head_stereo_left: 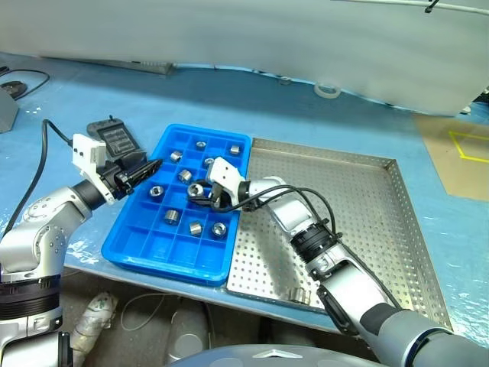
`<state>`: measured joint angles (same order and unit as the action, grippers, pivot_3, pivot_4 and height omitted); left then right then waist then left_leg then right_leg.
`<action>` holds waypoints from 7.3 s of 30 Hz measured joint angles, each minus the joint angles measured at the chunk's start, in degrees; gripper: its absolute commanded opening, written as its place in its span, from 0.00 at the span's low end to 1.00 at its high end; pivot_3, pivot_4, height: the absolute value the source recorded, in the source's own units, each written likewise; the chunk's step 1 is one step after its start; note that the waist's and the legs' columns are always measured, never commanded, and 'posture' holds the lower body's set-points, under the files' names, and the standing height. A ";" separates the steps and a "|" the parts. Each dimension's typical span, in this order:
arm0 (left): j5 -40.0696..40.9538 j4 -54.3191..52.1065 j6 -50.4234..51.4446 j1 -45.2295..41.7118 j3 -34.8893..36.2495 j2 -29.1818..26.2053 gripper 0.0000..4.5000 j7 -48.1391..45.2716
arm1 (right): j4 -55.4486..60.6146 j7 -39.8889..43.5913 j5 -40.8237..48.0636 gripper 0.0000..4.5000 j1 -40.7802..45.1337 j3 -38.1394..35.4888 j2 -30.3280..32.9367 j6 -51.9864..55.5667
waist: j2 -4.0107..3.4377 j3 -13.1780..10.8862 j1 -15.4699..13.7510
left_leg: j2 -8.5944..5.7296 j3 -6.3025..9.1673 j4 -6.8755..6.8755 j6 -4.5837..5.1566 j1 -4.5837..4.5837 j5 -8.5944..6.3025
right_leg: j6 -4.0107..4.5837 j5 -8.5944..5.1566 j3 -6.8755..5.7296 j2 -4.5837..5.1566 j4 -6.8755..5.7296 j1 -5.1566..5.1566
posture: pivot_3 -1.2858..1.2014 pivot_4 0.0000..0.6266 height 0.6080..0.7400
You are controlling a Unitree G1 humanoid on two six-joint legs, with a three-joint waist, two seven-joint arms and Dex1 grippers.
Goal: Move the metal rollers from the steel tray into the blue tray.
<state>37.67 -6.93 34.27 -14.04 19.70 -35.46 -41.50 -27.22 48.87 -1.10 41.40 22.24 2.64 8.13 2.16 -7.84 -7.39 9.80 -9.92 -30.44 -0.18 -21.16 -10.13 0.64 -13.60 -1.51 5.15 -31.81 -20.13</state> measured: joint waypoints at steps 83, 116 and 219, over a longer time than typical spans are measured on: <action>-22.59 26.17 -20.74 -21.15 -48.67 24.99 0.70 -38.16 | 67.62 -32.40 14.15 0.78 -61.77 -40.92 15.42 37.13 | -0.90 0.65 11.37 | -0.02 -1.58 -0.53 1.63 0.37 -0.95 | 0.28 -0.15 1.49 0.17 0.79 0.14 | 0.29 0.24 1.00; -30.98 48.53 -54.09 -24.24 -47.99 26.93 0.70 -49.52 | 84.30 -37.98 13.97 0.78 -78.09 -36.60 11.58 44.63 | -0.99 1.37 25.15 | -0.34 -1.34 -0.58 2.00 0.38 -1.29 | -0.16 -0.42 1.41 0.39 1.47 0.37 | 0.24 0.24 1.00; -11.30 28.31 -7.34 -31.41 -28.05 27.31 0.70 -30.58 | 78.41 -18.80 24.51 0.78 -72.20 -41.88 36.95 28.30 | -2.27 0.61 34.44 | -3.05 0.47 -2.32 4.24 -0.77 -2.63 | -1.56 -1.05 -0.33 3.19 2.06 2.64 | 0.31 0.24 1.00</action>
<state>26.36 21.38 26.92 -45.45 -8.35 -8.15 -72.08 51.20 30.07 23.41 -30.80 -19.65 39.59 36.43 -0.11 -7.23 27.05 6.74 -9.45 -32.75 4.06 -21.93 -12.75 -0.92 -14.65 -1.83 8.34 -29.75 -17.50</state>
